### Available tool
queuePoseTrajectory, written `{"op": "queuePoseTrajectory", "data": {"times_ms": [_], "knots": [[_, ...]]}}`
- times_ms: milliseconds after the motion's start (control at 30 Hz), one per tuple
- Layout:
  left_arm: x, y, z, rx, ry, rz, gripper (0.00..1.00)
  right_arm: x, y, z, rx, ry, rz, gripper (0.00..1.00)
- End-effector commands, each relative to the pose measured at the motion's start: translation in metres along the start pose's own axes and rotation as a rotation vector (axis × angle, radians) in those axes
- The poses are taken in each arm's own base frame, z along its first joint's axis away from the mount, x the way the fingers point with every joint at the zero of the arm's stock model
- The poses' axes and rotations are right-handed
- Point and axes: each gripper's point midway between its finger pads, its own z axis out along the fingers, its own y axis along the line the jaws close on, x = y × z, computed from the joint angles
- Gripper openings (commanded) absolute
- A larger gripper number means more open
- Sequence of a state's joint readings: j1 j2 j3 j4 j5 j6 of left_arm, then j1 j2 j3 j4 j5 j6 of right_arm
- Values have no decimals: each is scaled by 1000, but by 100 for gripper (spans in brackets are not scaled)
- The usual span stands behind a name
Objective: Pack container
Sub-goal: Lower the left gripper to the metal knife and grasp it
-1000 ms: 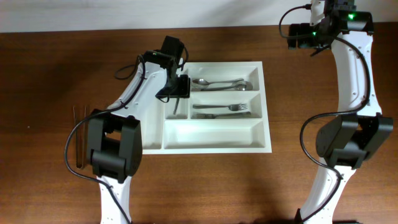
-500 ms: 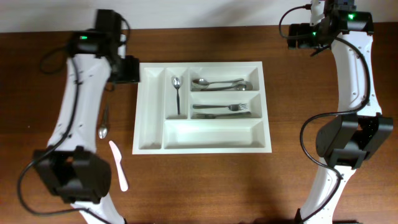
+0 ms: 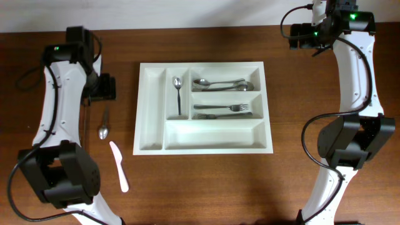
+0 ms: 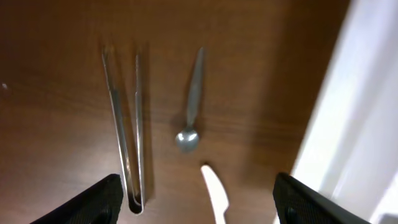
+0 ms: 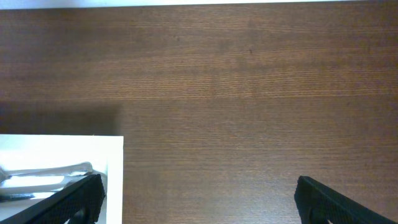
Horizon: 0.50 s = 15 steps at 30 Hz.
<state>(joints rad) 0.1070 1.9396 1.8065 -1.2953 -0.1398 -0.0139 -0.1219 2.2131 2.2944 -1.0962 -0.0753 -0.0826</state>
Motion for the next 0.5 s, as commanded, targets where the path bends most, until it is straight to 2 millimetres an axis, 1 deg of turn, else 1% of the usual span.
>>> {"op": "queuePoseTrajectory", "data": {"times_ms": [0, 67, 233, 267, 367, 467], "knots": [[16, 7, 31, -3, 66, 24, 79, -10, 3, -16, 0, -42, 0, 99], [21, 2, 49, 30, 72, 49, 79, -10, 3, -16, 0, -42, 0, 99], [28, -2, 79, 30, 66, 48, 76, -10, 3, -16, 0, -42, 0, 99], [29, -3, 83, 29, 63, 48, 75, -10, 3, -16, 0, -42, 0, 99], [30, -5, 95, 33, 47, 46, 69, -10, 3, -16, 0, -42, 0, 99], [30, -7, 104, 35, 29, 44, 67, -10, 3, -16, 0, -42, 0, 99]]}}
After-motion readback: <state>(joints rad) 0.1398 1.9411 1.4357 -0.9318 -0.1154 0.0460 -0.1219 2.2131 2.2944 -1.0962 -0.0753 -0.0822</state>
